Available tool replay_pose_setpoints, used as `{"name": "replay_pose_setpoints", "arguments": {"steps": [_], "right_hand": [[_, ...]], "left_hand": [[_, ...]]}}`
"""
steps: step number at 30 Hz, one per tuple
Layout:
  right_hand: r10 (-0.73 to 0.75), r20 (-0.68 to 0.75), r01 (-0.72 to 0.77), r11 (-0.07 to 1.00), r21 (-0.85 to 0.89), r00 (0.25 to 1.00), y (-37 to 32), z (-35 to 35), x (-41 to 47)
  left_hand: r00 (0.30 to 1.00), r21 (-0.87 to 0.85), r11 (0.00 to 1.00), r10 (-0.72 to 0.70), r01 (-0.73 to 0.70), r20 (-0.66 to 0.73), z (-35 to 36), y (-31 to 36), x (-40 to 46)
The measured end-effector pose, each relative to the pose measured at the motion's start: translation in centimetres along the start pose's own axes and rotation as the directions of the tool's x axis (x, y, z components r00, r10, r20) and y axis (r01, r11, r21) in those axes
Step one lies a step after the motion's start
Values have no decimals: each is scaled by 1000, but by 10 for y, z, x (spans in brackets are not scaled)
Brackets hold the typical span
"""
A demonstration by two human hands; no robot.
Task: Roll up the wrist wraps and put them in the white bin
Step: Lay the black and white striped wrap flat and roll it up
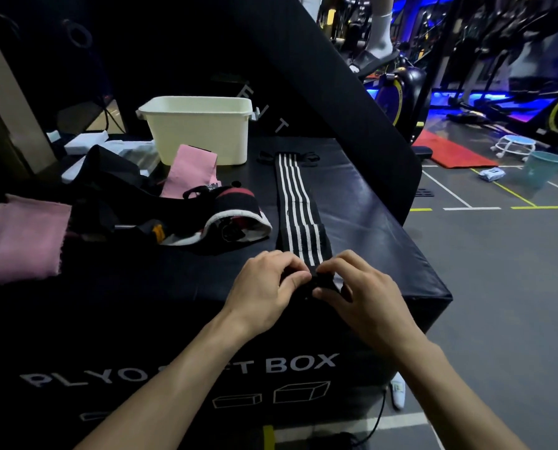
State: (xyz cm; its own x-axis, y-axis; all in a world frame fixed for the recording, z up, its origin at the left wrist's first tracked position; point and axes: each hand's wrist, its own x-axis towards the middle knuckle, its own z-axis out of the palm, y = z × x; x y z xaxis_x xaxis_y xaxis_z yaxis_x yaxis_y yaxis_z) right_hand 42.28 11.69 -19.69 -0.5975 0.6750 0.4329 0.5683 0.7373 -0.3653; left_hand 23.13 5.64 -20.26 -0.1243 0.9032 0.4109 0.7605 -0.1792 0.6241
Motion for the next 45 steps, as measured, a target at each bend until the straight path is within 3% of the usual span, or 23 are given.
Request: {"name": "replay_pose_setpoints", "arguments": {"steps": [5, 10, 15, 21, 24, 29, 33, 37, 41, 45], "right_hand": [[-2, -40, 0, 998, -56, 999, -10, 6, -1], [-26, 93, 21, 999, 50, 995, -6, -6, -5], [12, 223, -38, 993, 111, 975, 2, -11, 14], [116, 332, -146, 987, 66, 936, 1, -12, 35], [167, 303, -202, 976, 85, 938, 0, -11, 41], [220, 131, -241, 955, 173, 967, -1, -5, 38], [147, 8, -146, 968, 203, 989, -9, 3, 34], [-8, -130, 7, 1000, -13, 991, -16, 11, 20], [-108, -57, 100, 986, -134, 993, -4, 11, 8], [-58, 2, 58, 996, -61, 998, 6, 13, 5]], "left_hand": [[990, -74, 990, -115, 120, 79, -10, 8, 3], [964, -49, 976, -199, 210, 176, -19, 10, 3], [954, 32, 966, -257, 255, 154, -18, 16, 10], [964, 167, 954, -262, 251, 48, -14, 19, 11], [968, 261, 936, -250, 237, 17, -13, 21, 13], [956, 250, 933, -283, 257, 74, -14, 14, 19], [944, 243, 923, -323, 297, 73, -14, 12, 21], [945, 236, 921, -325, 309, 30, -13, 12, 19], [957, 229, 932, -289, 283, -5, -11, 11, 17], [972, 241, 942, -232, 234, -38, -8, 8, 18]]}}
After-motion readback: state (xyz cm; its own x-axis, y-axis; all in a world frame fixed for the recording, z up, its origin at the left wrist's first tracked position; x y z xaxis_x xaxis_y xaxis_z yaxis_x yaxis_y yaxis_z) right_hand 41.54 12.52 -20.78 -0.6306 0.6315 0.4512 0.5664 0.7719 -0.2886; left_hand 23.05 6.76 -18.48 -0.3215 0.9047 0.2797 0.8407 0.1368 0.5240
